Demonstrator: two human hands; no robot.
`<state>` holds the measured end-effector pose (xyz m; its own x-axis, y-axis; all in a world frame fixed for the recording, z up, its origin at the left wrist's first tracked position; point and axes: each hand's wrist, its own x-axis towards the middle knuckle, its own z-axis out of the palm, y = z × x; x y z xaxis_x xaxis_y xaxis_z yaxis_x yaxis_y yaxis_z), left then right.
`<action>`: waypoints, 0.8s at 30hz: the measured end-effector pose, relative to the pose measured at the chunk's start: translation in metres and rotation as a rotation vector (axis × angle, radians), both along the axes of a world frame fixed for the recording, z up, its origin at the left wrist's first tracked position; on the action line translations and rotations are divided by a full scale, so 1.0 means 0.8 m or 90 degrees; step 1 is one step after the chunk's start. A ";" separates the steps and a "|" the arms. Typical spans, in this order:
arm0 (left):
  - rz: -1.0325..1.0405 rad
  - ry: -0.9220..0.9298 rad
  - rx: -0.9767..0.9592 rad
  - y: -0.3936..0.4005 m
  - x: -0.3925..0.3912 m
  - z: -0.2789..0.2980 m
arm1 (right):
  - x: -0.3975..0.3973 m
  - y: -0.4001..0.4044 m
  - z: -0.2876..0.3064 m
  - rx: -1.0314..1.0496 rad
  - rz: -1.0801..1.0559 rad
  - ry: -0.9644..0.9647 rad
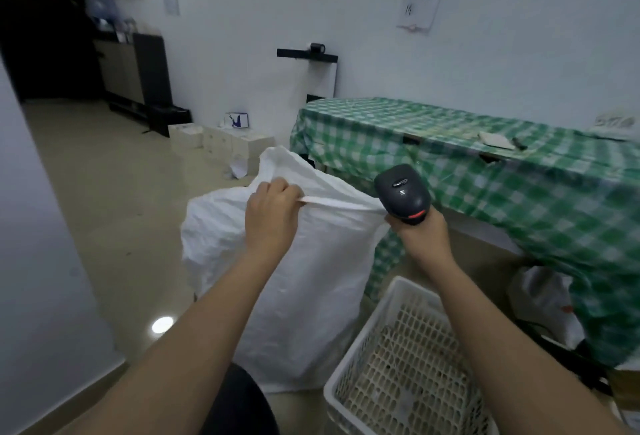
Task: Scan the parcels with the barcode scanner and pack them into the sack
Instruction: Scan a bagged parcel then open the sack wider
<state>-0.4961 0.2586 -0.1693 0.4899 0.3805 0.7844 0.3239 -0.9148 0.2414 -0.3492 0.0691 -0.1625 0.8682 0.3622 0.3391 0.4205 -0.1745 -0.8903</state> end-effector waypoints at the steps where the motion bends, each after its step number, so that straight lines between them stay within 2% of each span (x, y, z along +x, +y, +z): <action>1: -0.012 0.048 -0.016 -0.006 -0.005 -0.014 | 0.000 -0.005 -0.012 -0.027 -0.002 0.017; 3: -0.049 0.169 -0.053 -0.021 -0.021 -0.051 | -0.005 -0.019 -0.044 -0.071 -0.005 0.060; 5: -0.077 0.241 -0.059 -0.038 -0.040 -0.078 | -0.016 -0.033 -0.076 -0.097 0.003 0.097; 10: -0.109 0.262 -0.089 -0.047 -0.064 -0.118 | -0.043 -0.035 -0.118 -0.130 -0.042 0.069; 15: -0.132 0.185 -0.104 -0.056 -0.055 -0.127 | -0.042 -0.024 -0.092 -0.015 -0.089 0.049; 19: -0.117 0.345 -0.136 -0.060 -0.058 -0.156 | -0.041 -0.042 -0.108 -0.114 -0.017 0.105; 24: -0.146 0.336 -0.152 -0.062 -0.053 -0.168 | -0.049 -0.065 -0.130 -0.112 -0.008 0.171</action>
<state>-0.5386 0.2094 -0.3037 0.8785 0.3540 0.3207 0.2566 -0.9160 0.3084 -0.3884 0.0175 -0.2665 0.9227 0.3842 0.0307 0.1719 -0.3390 -0.9249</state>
